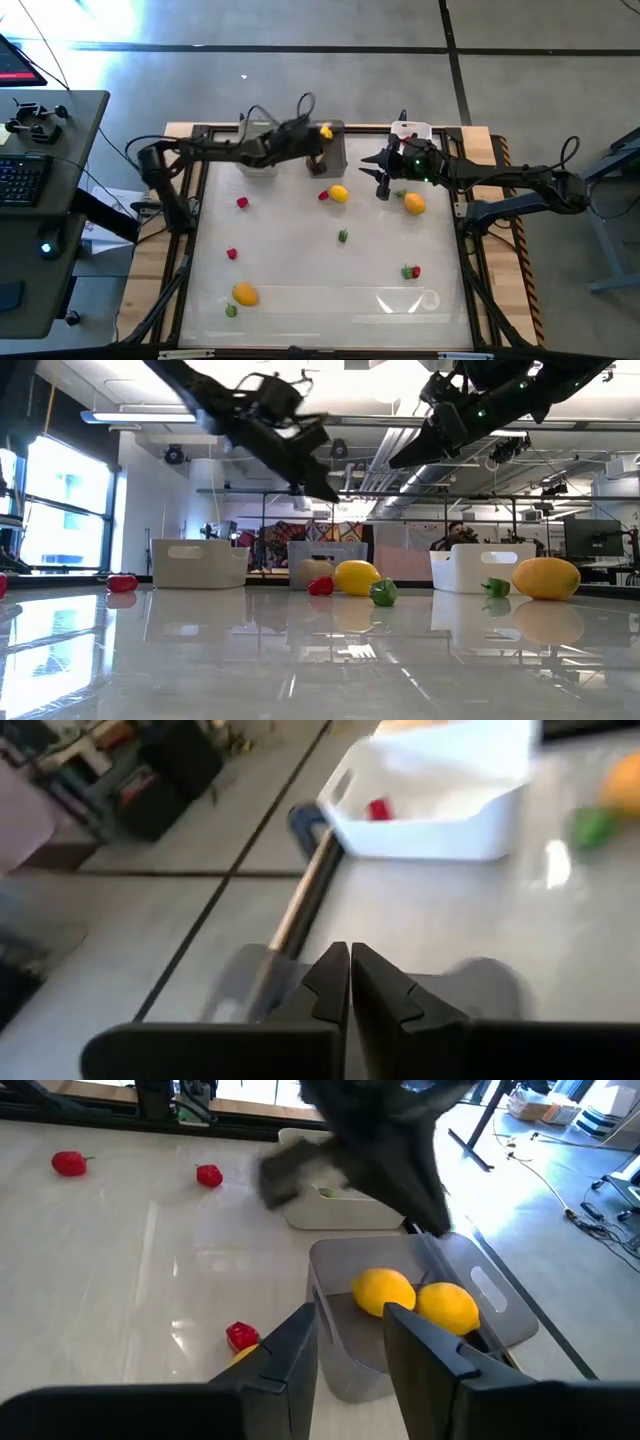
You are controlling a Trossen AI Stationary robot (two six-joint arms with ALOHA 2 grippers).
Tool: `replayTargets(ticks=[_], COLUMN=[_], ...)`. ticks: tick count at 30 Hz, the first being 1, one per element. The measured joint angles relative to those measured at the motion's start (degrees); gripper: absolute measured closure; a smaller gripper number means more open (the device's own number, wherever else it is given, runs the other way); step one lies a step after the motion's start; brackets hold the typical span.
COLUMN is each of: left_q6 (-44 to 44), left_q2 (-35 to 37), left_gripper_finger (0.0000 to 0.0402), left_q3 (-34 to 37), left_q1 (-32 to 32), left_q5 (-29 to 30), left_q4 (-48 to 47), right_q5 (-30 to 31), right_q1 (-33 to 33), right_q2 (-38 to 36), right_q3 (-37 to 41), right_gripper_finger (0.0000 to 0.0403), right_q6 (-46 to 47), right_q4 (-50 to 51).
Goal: Sort produce into baskets
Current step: Put the bottom right red bell pepper into the white bin
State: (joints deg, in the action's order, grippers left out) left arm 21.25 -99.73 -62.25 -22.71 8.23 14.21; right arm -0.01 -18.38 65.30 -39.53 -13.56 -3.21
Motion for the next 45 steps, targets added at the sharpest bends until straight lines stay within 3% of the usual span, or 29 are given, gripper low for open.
replayTargets(ticks=[7, 14, 17, 25, 33, 38, 45], left_q6=[-5.85, -8.91, -10.31, -13.92, -16.09, -16.67, -15.93], left_q2=[11.03, 19.33, 21.03, 20.97, 20.95, 20.95, 20.95], left_gripper_finger=[0.0401, 0.0401, 0.0401, 0.0401, 0.0401, 0.0401, 0.0401], left_q3=[18.5, 30.99, 35.43, 47.63, 51.83, 51.98, 51.98], left_q1=[4.53, 11.41, 14.84, 21.74, 23.66, 23.64, 23.64], left_q5=[-5.95, -6.53, -6.51, -4.33, 1.43, 1.55, 1.55], left_q4=[16.15, 20.56, 23.57, 42.39, 47.71, 47.59, 47.56], right_q5=[0.02, 0.06, 0.04, -0.02, 0.06, 2.77, -0.08], right_q1=[-0.01, 0.07, 0.09, 0.59, 7.37, 14.56, 25.95], right_q2=[0.0, 0.0, 0.0, 0.0, 0.0, -0.02, -0.02], right_q3=[0.0, 0.0, 0.0, 0.02, -0.84, -3.43, -3.91], right_gripper_finger=[0.0297, 0.0297, 0.0297, 0.0297, 0.0297, 0.0297, 0.0297], right_q6=[0.69, 3.55, 5.93, 10.09, 19.11, 30.75, 53.44], right_q4=[0.04, 1.04, 2.49, 9.21, 18.19, 31.94, 49.65])
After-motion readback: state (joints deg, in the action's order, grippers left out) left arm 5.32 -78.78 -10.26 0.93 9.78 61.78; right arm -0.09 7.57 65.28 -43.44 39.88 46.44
